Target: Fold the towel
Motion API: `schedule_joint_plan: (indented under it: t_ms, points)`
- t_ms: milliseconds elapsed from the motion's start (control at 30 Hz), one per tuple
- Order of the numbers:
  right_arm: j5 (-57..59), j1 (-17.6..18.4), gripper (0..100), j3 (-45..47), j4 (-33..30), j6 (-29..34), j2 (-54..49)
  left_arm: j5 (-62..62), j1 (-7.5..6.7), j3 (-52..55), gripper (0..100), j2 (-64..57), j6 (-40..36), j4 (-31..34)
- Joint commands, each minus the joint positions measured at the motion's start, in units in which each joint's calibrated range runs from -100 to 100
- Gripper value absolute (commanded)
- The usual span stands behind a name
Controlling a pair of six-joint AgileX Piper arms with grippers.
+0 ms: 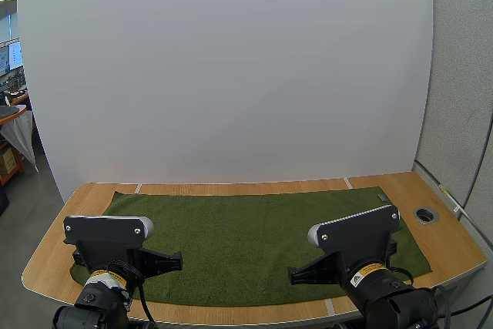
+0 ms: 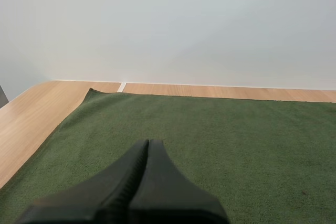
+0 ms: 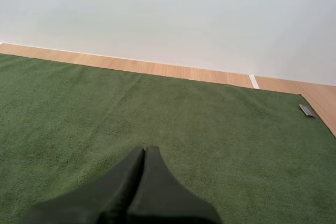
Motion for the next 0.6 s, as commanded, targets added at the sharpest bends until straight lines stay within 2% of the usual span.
schedule_joint_plan:
  t_ms: [0,233,400,567]
  points:
    - [-1.4,0.1,0,0.0,-0.1,0.1,-0.4,-1.8,-0.15,0.0,0,-0.2,0.0,0.1]
    - [-11.4,0.1,0,0.0,-1.1,-0.3,-0.4,-1.8,-0.15,0.0,0,-0.2,0.0,0.1]
    - [-20.9,0.1,0,0.0,-9.0,-0.3,-0.4,-1.8,-0.15,0.0,0,-0.2,0.0,0.1]
    - [-21.0,0.1,0,-6.4,-7.1,-0.2,-0.4,-1.8,-0.15,0.0,0,-0.2,0.0,0.1]
